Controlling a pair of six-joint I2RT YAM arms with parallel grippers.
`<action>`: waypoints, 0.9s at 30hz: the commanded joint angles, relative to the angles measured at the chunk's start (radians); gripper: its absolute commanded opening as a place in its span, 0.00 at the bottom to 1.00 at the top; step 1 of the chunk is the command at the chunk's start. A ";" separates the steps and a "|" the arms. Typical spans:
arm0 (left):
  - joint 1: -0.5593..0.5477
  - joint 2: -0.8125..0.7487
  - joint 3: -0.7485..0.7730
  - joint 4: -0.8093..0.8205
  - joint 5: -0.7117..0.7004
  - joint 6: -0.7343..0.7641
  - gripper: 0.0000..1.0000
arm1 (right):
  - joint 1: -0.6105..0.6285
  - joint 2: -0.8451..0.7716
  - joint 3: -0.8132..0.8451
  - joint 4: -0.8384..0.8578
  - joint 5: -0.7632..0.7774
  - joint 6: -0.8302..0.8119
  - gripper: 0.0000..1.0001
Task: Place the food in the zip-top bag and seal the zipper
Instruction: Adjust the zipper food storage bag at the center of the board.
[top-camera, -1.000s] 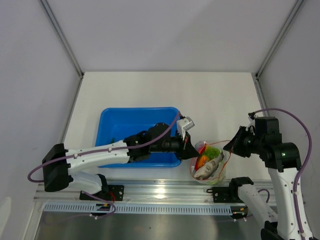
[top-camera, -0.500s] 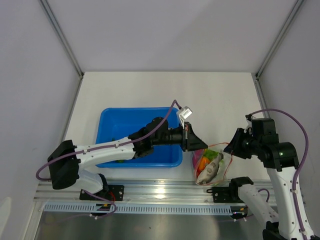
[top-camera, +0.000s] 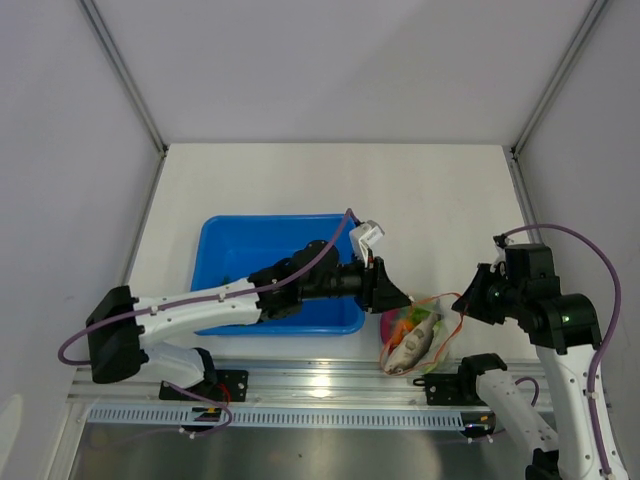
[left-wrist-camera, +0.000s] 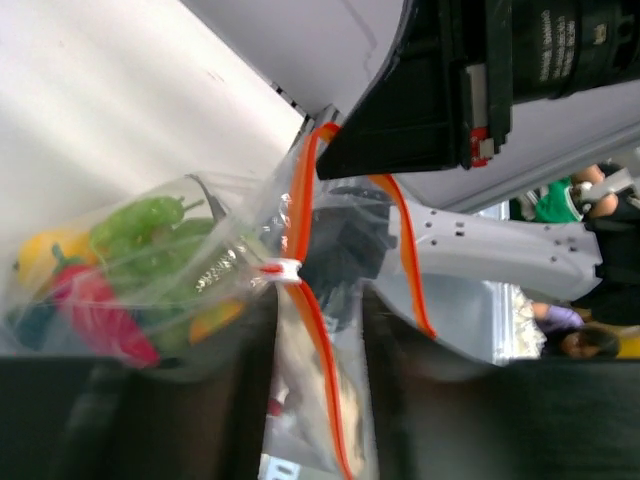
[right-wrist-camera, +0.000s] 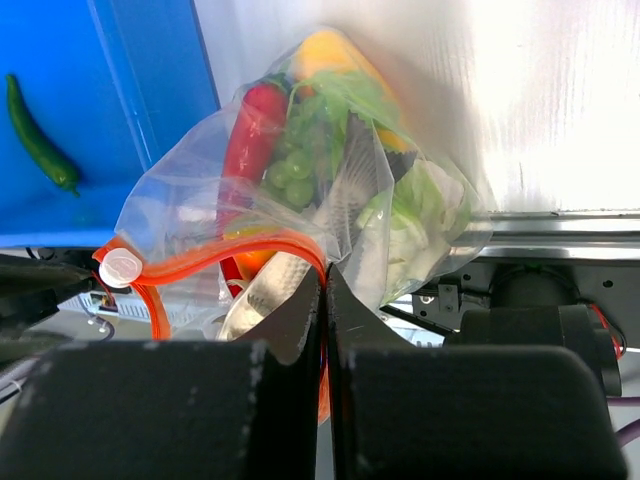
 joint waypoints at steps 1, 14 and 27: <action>-0.042 -0.107 0.034 -0.152 -0.138 0.106 0.45 | 0.009 0.016 0.034 0.013 0.012 0.003 0.00; -0.172 0.003 0.162 -0.374 -0.217 0.170 0.73 | 0.012 0.056 0.113 0.046 -0.086 0.014 0.00; -0.174 0.119 0.285 -0.493 -0.271 0.223 0.00 | 0.027 0.085 0.227 0.024 0.002 -0.012 0.00</action>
